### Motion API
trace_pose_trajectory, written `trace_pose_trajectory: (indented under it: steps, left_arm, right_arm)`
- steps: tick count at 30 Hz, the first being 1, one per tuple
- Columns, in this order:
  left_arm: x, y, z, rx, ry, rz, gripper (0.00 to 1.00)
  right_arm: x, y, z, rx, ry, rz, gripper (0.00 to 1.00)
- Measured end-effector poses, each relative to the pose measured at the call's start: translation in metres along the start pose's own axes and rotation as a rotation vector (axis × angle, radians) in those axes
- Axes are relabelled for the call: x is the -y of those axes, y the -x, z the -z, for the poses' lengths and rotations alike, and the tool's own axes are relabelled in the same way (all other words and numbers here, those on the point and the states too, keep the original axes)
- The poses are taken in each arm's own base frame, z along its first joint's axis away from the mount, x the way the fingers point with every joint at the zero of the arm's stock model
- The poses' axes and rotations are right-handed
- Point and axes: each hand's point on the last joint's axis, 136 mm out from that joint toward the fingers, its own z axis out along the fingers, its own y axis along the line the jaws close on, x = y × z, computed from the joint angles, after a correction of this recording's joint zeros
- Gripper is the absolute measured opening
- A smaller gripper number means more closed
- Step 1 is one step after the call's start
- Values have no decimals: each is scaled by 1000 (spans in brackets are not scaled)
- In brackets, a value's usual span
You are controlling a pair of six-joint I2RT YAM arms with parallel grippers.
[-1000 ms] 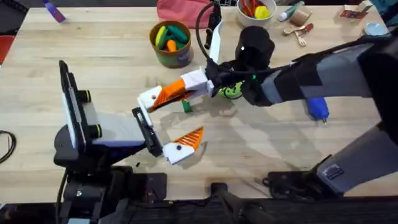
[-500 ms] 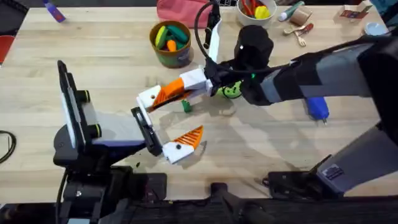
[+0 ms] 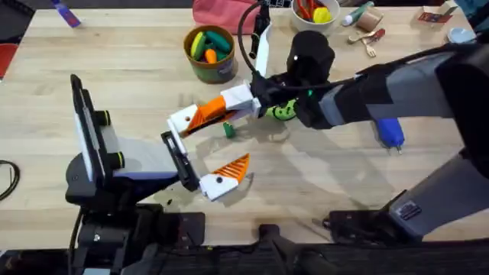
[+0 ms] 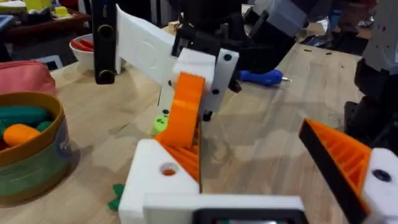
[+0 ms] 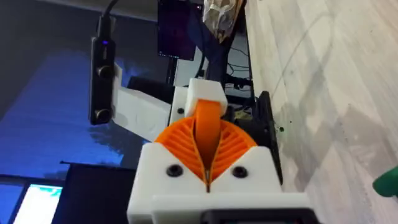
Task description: Pick up the gripper from the table and insert it into the empty holder that is missing its gripper. Then pick up a screw, insert it into the mounting hole, and use the screwdriver to tighten it. Finally, clean up the table by picking up the vegetable and placing it into the bucket.
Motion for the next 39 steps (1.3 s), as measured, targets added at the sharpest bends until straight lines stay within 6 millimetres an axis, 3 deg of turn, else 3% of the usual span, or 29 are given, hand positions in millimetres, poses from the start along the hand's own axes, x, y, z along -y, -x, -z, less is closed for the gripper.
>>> trace_pose_trajectory:
  steps: [12, 14, 16, 20, 21, 22, 34, 39]
  left_arm:
    - [0, 0, 0, 0, 0, 0, 985]
    - [0, 0, 0, 0, 1, 0, 985]
    - [1, 0, 0, 0, -7, 0, 985]
    - [4, 0, 0, -1, -19, 0, 985]
    - [4, 0, 0, -1, -20, 0, 985]
    - [4, 0, 0, -1, -20, 0, 985]
    - [4, 0, 0, -1, -21, 0, 985]
    - [4, 0, 0, -1, -21, -1, 985]
  right_arm:
    - [0, 0, 0, 0, 0, 3, 8]
    - [0, 0, 0, -1, 0, 2, 54]
    - [0, -1, -2, -2, 0, 5, 274]
    - [-1, -6, -9, -19, 4, 7, 828]
    - [-2, -7, -10, -24, 5, 11, 922]
    - [-2, -8, -11, -27, 6, 12, 948]
    - [-1, -6, -10, -19, 2, 16, 961]
    - [12, -3, 2, 8, -53, -62, 964]
